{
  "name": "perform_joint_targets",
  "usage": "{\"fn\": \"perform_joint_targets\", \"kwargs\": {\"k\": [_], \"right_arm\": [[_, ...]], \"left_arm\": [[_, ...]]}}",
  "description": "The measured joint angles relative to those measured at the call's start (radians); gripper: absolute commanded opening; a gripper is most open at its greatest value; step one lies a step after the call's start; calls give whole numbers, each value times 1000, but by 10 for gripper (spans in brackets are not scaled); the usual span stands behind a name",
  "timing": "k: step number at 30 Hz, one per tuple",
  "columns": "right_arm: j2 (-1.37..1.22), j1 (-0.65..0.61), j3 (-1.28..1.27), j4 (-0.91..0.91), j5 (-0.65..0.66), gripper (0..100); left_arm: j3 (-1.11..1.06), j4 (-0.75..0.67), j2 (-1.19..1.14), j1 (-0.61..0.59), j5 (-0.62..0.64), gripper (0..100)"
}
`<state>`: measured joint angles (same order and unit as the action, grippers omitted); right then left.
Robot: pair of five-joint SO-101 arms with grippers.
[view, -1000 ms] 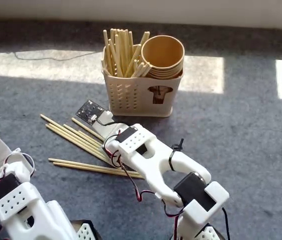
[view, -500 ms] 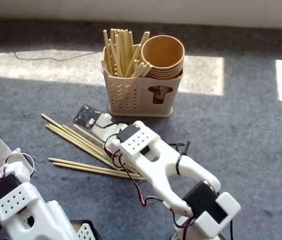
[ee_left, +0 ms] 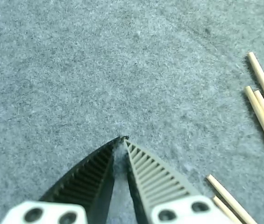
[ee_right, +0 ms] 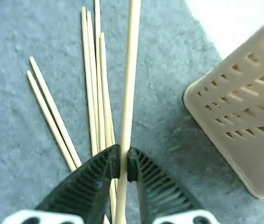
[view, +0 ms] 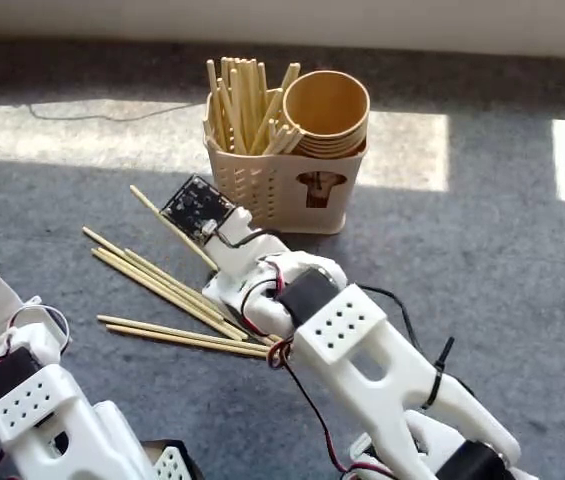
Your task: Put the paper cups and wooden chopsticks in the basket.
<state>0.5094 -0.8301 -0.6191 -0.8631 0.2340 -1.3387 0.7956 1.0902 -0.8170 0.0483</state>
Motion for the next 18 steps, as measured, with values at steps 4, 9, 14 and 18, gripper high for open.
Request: {"fn": "perform_joint_targets", "kwargs": {"k": [4, 9, 14, 18], "right_arm": [[71, 17, 0, 0, -100, 5], [100, 58, 0, 80, -144, 5], [101, 71, 0, 104, -150, 5], [101, 74, 69, 104, -150, 5]], "left_arm": [[0, 0, 0, 0, 0, 5], [0, 0, 0, 0, 0, 5], [0, 0, 0, 0, 0, 5], [0, 0, 0, 0, 0, 5]]}}
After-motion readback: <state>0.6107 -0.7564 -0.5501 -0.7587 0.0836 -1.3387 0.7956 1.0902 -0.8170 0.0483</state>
